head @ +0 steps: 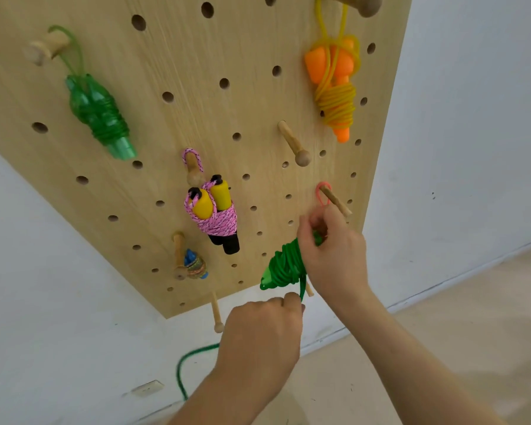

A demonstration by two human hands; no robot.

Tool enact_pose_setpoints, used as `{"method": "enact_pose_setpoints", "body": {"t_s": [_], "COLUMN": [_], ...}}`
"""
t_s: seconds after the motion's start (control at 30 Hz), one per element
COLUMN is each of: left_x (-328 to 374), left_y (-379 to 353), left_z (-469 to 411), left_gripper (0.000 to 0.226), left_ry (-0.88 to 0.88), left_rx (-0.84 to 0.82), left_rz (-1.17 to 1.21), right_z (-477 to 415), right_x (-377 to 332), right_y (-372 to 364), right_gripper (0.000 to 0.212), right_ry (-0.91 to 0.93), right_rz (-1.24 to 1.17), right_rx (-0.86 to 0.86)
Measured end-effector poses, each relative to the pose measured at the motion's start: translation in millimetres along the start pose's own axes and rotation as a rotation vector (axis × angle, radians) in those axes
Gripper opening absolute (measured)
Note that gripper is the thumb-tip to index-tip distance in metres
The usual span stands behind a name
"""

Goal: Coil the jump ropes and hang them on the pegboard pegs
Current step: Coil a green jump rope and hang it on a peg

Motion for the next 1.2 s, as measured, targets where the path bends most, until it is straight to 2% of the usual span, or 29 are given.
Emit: {"method": "enact_pose_setpoints", "body": {"t_s": [0.17,0.3,0.43,0.5,0.6,0.7,0.73,0.8,0.87,1.0,1.07,1.13,1.2], "left_x": [-19,-49,-64,-70,-77,-64,-55,-43,-40,-42,-47,-52,-53], "left_y": [36,55,61,54,36,16,13,12,9,10,13,22,36], "left_z": [-11,-30,-44,-50,-54,-49,-44,-39,-38,-38,-41,-44,-44], "left_gripper": [0.032,0.035,0.025,0.021,0.026,0.045,0.044,0.041,0.047,0.036,0.029,0.021,0.021], "left_ry": [-0.063,0.054,0.053,0.087,0.153,0.079,0.033,-0.02,0.006,0.135,0.227,0.199,0.031], "left_rx": [0.073,-0.055,-0.057,-0.119,-0.269,-0.485,-0.543,-0.588,-0.592,-0.495,-0.377,-0.192,0.096], "left_rz": [0.031,0.298,0.339,0.435,0.783,1.143,1.279,1.494,1.577,1.601,1.556,1.286,0.645], "right_z": [1,-5,-2,-4,-13,-17,-17,-18,-16,-13,-13,-8,-1], "right_x": [-13,-16,-30,-31,-34,-43,-46,-46,-41,-30,-27,-24,-16], "right_y": [0,6,4,8,17,22,23,24,24,20,16,7,0], "right_gripper": [0.03,0.03,0.029,0.028,0.032,0.029,0.027,0.025,0.023,0.008,0.018,0.039,0.063], "right_ry": [0.289,0.364,0.447,0.385,0.203,0.117,0.105,0.074,0.041,0.055,0.057,0.024,-0.061], "right_rz": [0.085,0.037,-0.012,-0.081,-0.222,-0.337,-0.374,-0.464,-0.531,-0.424,-0.289,-0.071,0.143], "right_rx": [-0.049,-0.145,-0.284,-0.312,-0.344,-0.403,-0.409,-0.399,-0.369,-0.329,-0.345,-0.448,-0.536]}}
Point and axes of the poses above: each hand's wrist, its own z-axis away from the middle knuckle, its own y-axis out of the back of the hand, x = y × z, the point moved 7 cm from there along -z, towards the middle knuckle, and after that the axes turned 3 degrees about x, right-handed, at the moved point
